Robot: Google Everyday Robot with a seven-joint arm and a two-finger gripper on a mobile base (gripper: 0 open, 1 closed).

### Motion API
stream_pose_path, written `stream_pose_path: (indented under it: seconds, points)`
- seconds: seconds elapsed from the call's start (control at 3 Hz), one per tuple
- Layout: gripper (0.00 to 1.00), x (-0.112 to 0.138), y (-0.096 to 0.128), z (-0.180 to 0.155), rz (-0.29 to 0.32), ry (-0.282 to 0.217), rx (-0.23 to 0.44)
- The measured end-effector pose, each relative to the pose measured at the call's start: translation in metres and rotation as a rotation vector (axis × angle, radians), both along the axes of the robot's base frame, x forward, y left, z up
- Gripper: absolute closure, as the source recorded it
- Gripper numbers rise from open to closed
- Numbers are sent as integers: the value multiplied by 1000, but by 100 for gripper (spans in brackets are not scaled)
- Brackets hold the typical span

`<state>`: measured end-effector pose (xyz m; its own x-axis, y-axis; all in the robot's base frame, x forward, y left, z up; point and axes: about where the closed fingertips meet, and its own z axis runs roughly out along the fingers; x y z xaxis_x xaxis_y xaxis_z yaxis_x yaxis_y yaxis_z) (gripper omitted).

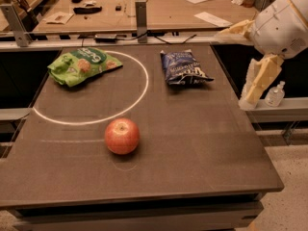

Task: Move green rice chip bag near blue chip bag

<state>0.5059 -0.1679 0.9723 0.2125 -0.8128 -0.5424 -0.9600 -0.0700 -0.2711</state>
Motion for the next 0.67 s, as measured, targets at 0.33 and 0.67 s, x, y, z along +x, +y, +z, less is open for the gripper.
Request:
stream_pose_path:
  seconds: [0.33, 0.67]
  points:
    - [0, 39, 25, -11, 152, 57, 7]
    - [0, 75, 58, 13, 249, -10, 49]
